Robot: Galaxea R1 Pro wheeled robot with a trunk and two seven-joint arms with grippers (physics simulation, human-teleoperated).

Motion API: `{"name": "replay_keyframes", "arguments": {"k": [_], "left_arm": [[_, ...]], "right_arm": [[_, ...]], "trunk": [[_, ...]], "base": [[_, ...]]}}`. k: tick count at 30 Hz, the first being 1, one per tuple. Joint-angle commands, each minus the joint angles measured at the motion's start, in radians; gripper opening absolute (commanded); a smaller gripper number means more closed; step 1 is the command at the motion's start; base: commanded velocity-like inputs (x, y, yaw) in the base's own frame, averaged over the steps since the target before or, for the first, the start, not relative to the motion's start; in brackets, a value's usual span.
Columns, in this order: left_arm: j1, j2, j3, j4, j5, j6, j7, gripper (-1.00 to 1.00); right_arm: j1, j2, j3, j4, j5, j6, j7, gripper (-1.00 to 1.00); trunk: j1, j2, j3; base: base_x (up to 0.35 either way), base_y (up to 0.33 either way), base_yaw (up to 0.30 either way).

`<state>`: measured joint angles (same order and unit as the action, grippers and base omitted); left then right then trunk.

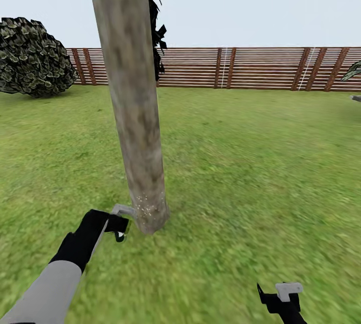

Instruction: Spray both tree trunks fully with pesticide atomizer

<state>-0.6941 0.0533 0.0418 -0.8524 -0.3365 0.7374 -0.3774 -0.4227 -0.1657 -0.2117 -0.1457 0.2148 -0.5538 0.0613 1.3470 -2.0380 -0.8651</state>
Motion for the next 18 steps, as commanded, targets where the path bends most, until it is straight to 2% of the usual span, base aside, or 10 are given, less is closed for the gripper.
{"name": "replay_keyframes", "arguments": {"k": [1,2,3,4,8,10,12,15,18], "left_arm": [[0.000,0.031,-0.001,-0.013,0.007,0.010,-0.024,-1.00],[-0.001,0.064,-0.001,-0.019,0.009,0.014,-0.044,-1.00],[-0.001,0.083,-0.002,-0.021,0.010,0.016,-0.057,-1.00],[-0.002,0.145,-0.001,-0.031,0.010,0.019,-0.128,-1.00],[-0.005,0.123,-0.006,-0.099,0.012,0.080,-0.139,-1.00],[-0.012,0.098,-0.009,-0.176,0.011,0.167,-0.139,-1.00],[-0.018,0.087,-0.010,-0.244,0.012,0.221,-0.140,-1.00],[-0.029,0.096,-0.010,-0.280,0.011,0.252,-0.141,-1.00],[-0.036,0.106,-0.006,-0.279,0.008,0.255,-0.140,-1.00]], "right_arm": [[0.000,0.000,0.000,0.000,0.000,0.000,0.000,1.00],[0.000,0.000,0.000,0.000,0.000,0.000,0.000,1.00],[0.000,0.000,0.000,0.000,0.000,0.000,0.000,1.00],[0.000,0.000,0.000,0.001,0.000,0.000,0.000,1.00],[0.000,0.000,0.000,0.001,0.000,0.000,0.000,1.00],[0.000,0.000,0.000,0.000,0.000,0.000,0.000,1.00],[0.001,0.000,0.000,0.001,0.000,0.000,0.000,1.00],[0.000,0.000,0.000,0.001,0.000,0.000,0.000,1.00],[0.000,0.000,0.000,0.001,0.000,0.000,0.000,1.00]], "trunk": [[0.000,0.000,0.000],[0.000,0.000,0.000],[0.000,0.000,0.000],[0.000,0.000,0.000],[0.000,0.000,0.000],[0.000,0.000,0.000],[0.000,0.000,0.000],[0.000,0.000,0.000],[0.000,0.000,0.000]], "base": [[0.000,0.000,0.000],[0.000,0.000,0.000],[0.000,0.000,0.000],[0.000,0.000,0.000],[0.000,0.000,0.000],[0.000,0.000,0.000],[0.000,0.000,0.000],[0.000,0.000,0.000],[0.000,0.000,0.000]]}}
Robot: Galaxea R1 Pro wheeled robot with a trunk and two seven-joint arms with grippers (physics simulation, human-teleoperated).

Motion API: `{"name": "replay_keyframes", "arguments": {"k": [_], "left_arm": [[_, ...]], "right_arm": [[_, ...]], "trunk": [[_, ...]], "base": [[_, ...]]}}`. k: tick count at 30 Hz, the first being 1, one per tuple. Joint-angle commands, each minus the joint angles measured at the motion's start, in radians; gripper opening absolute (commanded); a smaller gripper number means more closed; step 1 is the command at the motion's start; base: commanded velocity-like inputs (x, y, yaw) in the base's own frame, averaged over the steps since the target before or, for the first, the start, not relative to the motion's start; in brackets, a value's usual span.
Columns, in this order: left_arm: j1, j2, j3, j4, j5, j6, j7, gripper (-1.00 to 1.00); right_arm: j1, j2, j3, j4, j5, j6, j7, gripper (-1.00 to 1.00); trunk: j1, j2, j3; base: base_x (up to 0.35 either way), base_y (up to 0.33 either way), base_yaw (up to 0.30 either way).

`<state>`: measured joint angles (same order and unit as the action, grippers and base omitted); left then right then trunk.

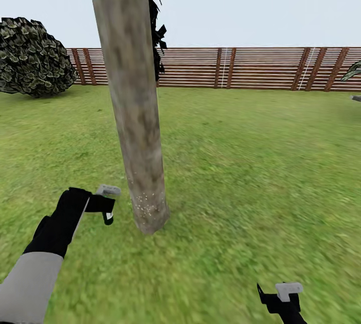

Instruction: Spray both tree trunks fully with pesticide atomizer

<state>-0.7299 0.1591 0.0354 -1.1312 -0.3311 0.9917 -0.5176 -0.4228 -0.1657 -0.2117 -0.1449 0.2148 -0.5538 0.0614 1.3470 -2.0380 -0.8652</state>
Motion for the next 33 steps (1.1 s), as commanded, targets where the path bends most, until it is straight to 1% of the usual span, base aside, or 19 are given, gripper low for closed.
{"name": "replay_keyframes", "arguments": {"k": [1,2,3,5,6,7,8,10,12,13,14,16,17,20,24,29,33], "left_arm": [[-0.014,0.013,0.001,0.005,0.003,0.001,-0.001,-1.00],[-0.036,0.037,0.004,0.009,0.004,0.002,-0.001,-1.00],[-0.048,0.048,0.004,0.010,0.004,0.003,-0.001,-1.00],[-0.069,0.056,0.004,0.011,0.004,0.009,-0.001,-1.00],[-0.083,0.044,-0.007,0.010,0.005,0.013,-0.001,-1.00],[-0.082,0.023,-0.049,0.005,0.004,0.015,-0.001,-1.00],[-0.079,0.014,-0.091,-0.002,0.005,0.016,-0.001,-1.00],[-0.078,0.008,-0.121,-0.008,0.007,0.021,-0.001,-1.00],[-0.076,-0.001,-0.132,-0.009,0.009,0.023,-0.002,-1.00],[-0.076,-0.006,-0.133,-0.010,0.010,0.023,-0.003,-1.00],[-0.076,-0.024,-0.135,-0.010,0.010,0.024,-0.008,-1.00],[-0.075,-0.032,-0.135,-0.010,0.010,0.024,-0.011,-1.00],[-0.074,-0.041,-0.136,-0.007,0.012,0.023,-0.017,-1.00],[-0.064,-0.043,-0.136,0.007,0.013,0.022,-0.019,-1.00],[-0.001,-0.043,-0.137,0.029,0.012,0.010,-0.020,-1.00],[0.023,-0.043,-0.138,0.075,0.012,0.006,-0.022,-1.00],[0.024,-0.043,-0.130,0.070,0.012,0.008,-0.022,-1.00]], "right_arm": [[0.000,0.000,0.000,0.000,0.000,0.000,0.000,1.00],[0.000,0.000,0.000,0.000,0.000,0.000,0.000,1.00],[0.000,0.000,0.000,0.000,0.000,0.000,0.000,1.00],[0.000,0.000,0.000,0.000,0.000,0.000,0.000,1.00],[0.000,0.000,0.000,-0.001,0.000,0.000,0.000,1.00],[0.000,0.000,0.000,-0.001,0.000,0.000,0.000,1.00],[0.000,0.000,0.000,-0.001,0.000,0.000,0.000,1.00],[0.000,0.000,0.000,-0.001,0.000,0.000,0.000,1.00],[0.000,0.000,0.000,-0.001,0.000,0.000,0.000,1.00],[0.000,0.000,0.000,-0.001,0.000,0.000,0.000,1.00],[0.000,0.000,0.000,-0.001,0.000,0.000,0.000,1.00],[0.000,0.000,0.000,-0.001,0.000,0.000,0.000,1.00],[0.001,0.000,0.000,-0.001,0.000,0.000,0.000,1.00],[0.000,0.000,0.000,-0.001,0.000,0.000,0.000,1.00],[0.000,0.000,0.000,-0.001,0.000,0.000,0.000,1.00],[0.001,0.000,0.000,-0.001,0.000,0.000,0.000,1.00],[0.000,0.000,0.000,0.000,0.000,0.000,0.000,1.00]], "trunk": [[0.000,0.000,0.000],[0.000,0.000,0.000],[0.000,0.000,0.000],[0.000,0.000,0.000],[0.000,0.000,0.000],[0.000,0.000,0.000],[0.000,0.000,0.000],[0.000,0.000,0.000],[0.000,0.000,0.000],[0.000,0.000,0.000],[0.000,0.000,0.000],[0.000,0.000,0.000],[0.000,0.000,0.000],[0.000,0.000,0.000],[0.000,0.000,0.000],[0.000,0.000,0.000],[0.000,0.000,0.000]], "base": [[0.000,0.000,0.000],[0.000,0.000,0.000],[0.000,0.000,0.000],[0.000,0.000,0.000],[0.000,0.000,0.000],[0.000,0.000,0.000],[0.000,0.000,0.000],[0.000,0.000,0.000],[0.000,0.000,0.000],[0.000,0.000,0.000],[0.000,0.000,0.000],[0.000,0.000,0.000],[0.000,0.000,0.000],[0.000,0.000,0.000],[0.000,0.000,0.000],[0.000,0.000,0.000],[0.000,0.000,0.000]]}}
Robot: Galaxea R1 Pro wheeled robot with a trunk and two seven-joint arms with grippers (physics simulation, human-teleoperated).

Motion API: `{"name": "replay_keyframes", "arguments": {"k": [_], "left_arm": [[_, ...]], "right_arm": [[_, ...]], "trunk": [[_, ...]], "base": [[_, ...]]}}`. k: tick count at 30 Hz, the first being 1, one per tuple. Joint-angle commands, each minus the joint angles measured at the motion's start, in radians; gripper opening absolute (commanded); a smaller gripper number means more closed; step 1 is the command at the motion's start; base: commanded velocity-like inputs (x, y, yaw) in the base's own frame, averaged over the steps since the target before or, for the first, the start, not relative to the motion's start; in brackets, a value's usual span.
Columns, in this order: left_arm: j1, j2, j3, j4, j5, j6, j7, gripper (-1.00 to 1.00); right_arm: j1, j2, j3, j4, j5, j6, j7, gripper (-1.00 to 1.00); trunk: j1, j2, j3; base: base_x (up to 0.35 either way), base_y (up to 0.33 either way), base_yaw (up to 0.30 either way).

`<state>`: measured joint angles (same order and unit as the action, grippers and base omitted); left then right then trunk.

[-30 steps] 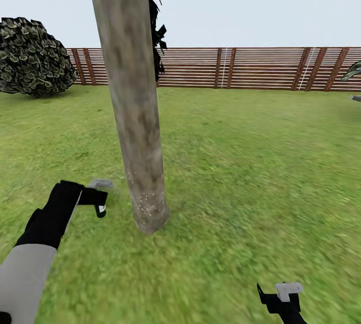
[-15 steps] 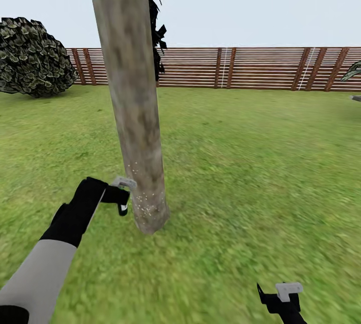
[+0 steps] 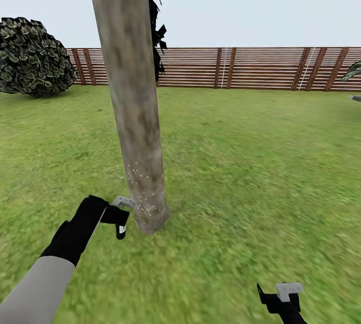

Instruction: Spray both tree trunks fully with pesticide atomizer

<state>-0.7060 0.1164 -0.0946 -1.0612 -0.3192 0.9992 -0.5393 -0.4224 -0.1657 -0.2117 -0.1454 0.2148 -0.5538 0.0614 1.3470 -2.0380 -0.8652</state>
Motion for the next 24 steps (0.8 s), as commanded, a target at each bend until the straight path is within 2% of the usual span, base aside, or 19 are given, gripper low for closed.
{"name": "replay_keyframes", "arguments": {"k": [1,8,12,14,15,24], "left_arm": [[-0.003,0.000,0.001,-0.004,0.000,0.001,0.000,-1.00],[-0.029,0.007,0.005,-0.026,-0.004,0.010,-0.023,-1.00],[-0.102,0.015,0.090,-0.025,-0.007,0.013,-0.028,-1.00],[-0.134,0.028,0.108,-0.023,-0.008,0.014,-0.028,-1.00],[-0.152,0.039,0.112,-0.020,-0.009,0.014,-0.028,-1.00],[-0.247,0.067,0.115,-0.011,-0.011,0.016,-0.026,-1.00]], "right_arm": [[0.000,0.000,0.000,0.000,0.000,0.000,0.000,1.00],[0.000,0.000,0.000,0.000,0.000,0.000,0.000,1.00],[0.000,0.000,0.000,0.000,0.000,0.000,0.000,1.00],[0.000,0.000,0.000,0.000,0.000,0.000,0.000,1.00],[0.000,0.000,0.000,0.000,0.000,0.000,0.000,1.00],[0.000,0.000,0.000,0.000,0.000,0.000,0.000,1.00]], "trunk": [[0.000,0.000,0.000],[0.000,0.000,0.000],[0.000,0.000,0.000],[0.000,0.000,0.000],[0.000,0.000,0.000],[0.000,0.000,0.000]], "base": [[0.000,0.000,0.000],[0.000,0.000,0.000],[0.000,0.000,0.000],[0.000,0.000,0.000],[0.000,0.000,0.000],[0.000,0.000,0.000]]}}
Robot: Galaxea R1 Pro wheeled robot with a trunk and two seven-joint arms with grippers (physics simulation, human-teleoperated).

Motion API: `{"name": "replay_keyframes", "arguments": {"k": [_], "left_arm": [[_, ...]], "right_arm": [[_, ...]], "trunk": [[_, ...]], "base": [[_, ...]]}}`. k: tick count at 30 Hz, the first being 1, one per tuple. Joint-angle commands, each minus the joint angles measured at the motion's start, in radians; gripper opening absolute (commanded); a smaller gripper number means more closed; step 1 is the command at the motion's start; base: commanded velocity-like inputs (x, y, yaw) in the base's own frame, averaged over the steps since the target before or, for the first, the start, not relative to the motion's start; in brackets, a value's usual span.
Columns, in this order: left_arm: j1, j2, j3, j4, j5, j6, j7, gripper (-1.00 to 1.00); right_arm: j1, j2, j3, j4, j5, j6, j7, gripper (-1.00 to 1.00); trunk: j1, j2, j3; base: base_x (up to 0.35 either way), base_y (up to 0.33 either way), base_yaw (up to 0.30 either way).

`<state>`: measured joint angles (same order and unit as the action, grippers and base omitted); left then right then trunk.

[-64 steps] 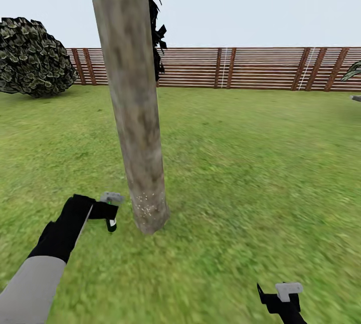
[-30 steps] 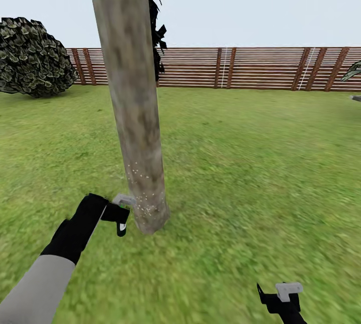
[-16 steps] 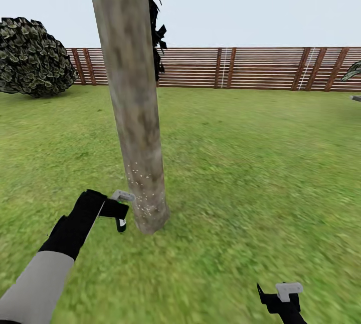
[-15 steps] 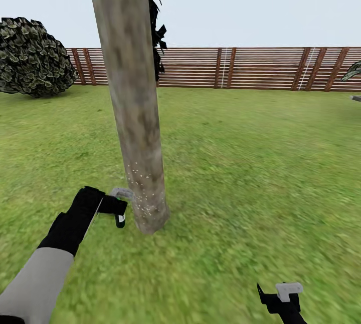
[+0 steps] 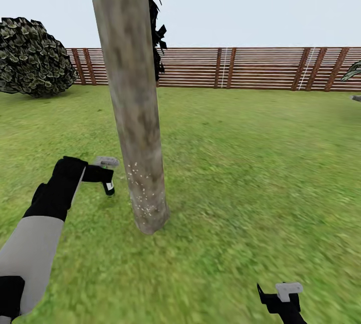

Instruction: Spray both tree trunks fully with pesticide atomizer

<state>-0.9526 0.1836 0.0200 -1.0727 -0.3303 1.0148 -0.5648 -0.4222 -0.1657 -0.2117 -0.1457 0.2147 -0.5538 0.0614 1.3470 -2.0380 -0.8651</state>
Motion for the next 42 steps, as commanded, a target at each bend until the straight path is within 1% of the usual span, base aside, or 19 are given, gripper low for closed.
{"name": "replay_keyframes", "arguments": {"k": [1,4,6,8,10,13,16,17,19,20,22,24,25,29,31,34,35,37,42], "left_arm": [[-0.004,0.000,0.000,0.000,-0.003,0.000,0.002,-1.00],[0.000,-0.001,0.000,0.001,-0.028,-0.002,0.006,-1.00],[0.006,-0.001,0.000,0.005,-0.057,-0.007,0.023,-1.00],[0.022,-0.002,0.000,0.021,-0.063,-0.012,0.041,-1.00],[0.064,-0.012,-0.001,0.083,-0.067,-0.025,0.061,-1.00],[0.087,-0.015,-0.001,0.137,-0.068,-0.053,0.066,-1.00],[0.109,-0.015,0.002,0.244,-0.064,-0.136,0.094,-1.00],[0.112,-0.017,0.005,0.329,-0.052,-0.208,0.130,-1.00],[0.113,-0.018,0.019,0.404,-0.013,-0.275,0.167,-1.00],[0.113,-0.018,0.032,0.452,0.030,-0.321,0.198,-1.00],[0.113,-0.018,0.042,0.507,0.094,-0.385,0.255,-1.00],[0.115,-0.023,0.043,0.534,0.134,-0.416,0.276,-1.00],[0.115,-0.048,0.042,0.545,0.145,-0.429,0.294,-1.00],[0.128,-0.073,0.041,0.555,0.152,-0.434,0.372,-1.00],[0.170,-0.091,0.041,0.555,0.158,-0.438,0.432,-1.00],[0.188,-0.124,0.041,0.556,0.159,-0.443,0.453,-1.00],[0.219,-0.142,0.041,0.555,0.159,-0.494,0.457,-1.00],[0.234,-0.140,0.043,0.553,0.158,-0.555,0.458,-1.00],[0.239,-0.139,0.044,0.553,0.174,-0.581,0.459,-1.00]], "right_arm": [[0.000,0.000,0.000,0.000,0.000,0.000,0.000,1.00],[0.000,0.000,0.000,0.000,0.000,0.000,0.000,1.00],[0.000,0.000,0.000,0.000,0.000,0.000,0.000,1.00],[-0.001,0.000,0.000,0.000,0.000,0.000,0.000,1.00],[0.000,0.000,0.000,0.000,0.000,0.000,0.000,1.00],[0.000,0.000,0.000,0.000,0.000,0.000,0.000,1.00],[0.000,0.000,0.000,0.001,0.000,0.000,0.000,1.00],[0.000,0.000,0.000,0.001,0.000,0.000,0.001,1.00],[0.000,0.000,0.000,0.001,0.000,0.000,0.001,1.00],[0.000,0.000,0.000,0.002,0.000,0.000,0.001,1.00],[0.000,0.000,0.000,0.002,0.000,0.000,0.002,1.00],[0.000,0.000,0.000,0.002,0.000,0.000,0.002,1.00],[0.000,0.000,0.000,0.002,0.000,0.000,0.002,1.00],[0.000,0.001,0.001,0.002,0.000,0.000,0.002,1.00],[0.000,0.000,0.001,0.002,0.001,0.000,0.002,1.00],[0.000,0.001,0.002,0.001,0.001,0.000,0.002,1.00],[0.000,0.000,0.002,0.001,0.001,0.000,0.002,1.00],[0.000,0.000,0.001,0.001,0.001,0.000,0.000,1.00],[0.000,0.000,0.000,0.001,0.000,0.000,0.001,1.00]], "trunk": [[0.000,0.000,0.000],[0.000,0.000,0.000],[0.000,0.000,0.000],[0.000,0.000,0.000],[0.000,0.000,0.000],[0.000,0.000,0.000],[0.000,0.000,0.000],[0.000,0.000,0.000],[0.000,0.000,0.000],[0.000,0.000,0.000],[0.000,0.000,0.000],[0.000,0.000,0.000],[0.000,0.000,0.000],[0.000,0.000,0.000],[0.000,0.000,0.000],[0.000,0.000,0.000],[0.000,0.000,0.000],[0.000,0.000,0.000],[0.000,0.000,0.000]], "base": [[0.000,0.000,0.000],[0.000,0.000,0.000],[0.000,0.000,0.000],[0.000,0.000,0.000],[0.000,0.000,0.000],[0.000,0.000,0.000],[0.000,0.000,0.000],[0.000,0.000,0.000],[0.000,0.000,0.000],[0.000,0.000,0.000],[0.000,0.000,0.000],[0.000,0.000,0.000],[0.000,0.000,0.000],[0.000,0.000,0.000],[0.000,0.000,0.000],[0.000,0.000,0.000],[0.000,0.000,0.000],[0.000,0.000,0.000],[0.000,-0.129,0.000]]}}
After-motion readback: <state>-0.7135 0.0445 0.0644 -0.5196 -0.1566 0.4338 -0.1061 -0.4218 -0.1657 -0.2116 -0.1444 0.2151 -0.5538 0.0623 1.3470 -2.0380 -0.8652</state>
